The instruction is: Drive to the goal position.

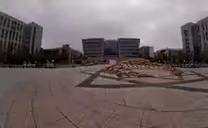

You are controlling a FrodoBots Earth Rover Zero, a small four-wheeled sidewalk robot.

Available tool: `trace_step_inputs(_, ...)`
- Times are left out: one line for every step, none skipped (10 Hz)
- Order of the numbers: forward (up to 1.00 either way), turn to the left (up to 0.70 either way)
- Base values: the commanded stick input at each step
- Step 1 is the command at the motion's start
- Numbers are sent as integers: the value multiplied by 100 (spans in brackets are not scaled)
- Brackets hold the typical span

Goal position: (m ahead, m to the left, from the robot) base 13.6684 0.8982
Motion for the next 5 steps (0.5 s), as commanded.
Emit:
trace_step_inputs(70, 0)
trace_step_inputs(70, 0)
trace_step_inputs(70, 0)
trace_step_inputs(70, 0)
trace_step_inputs(70, 0)
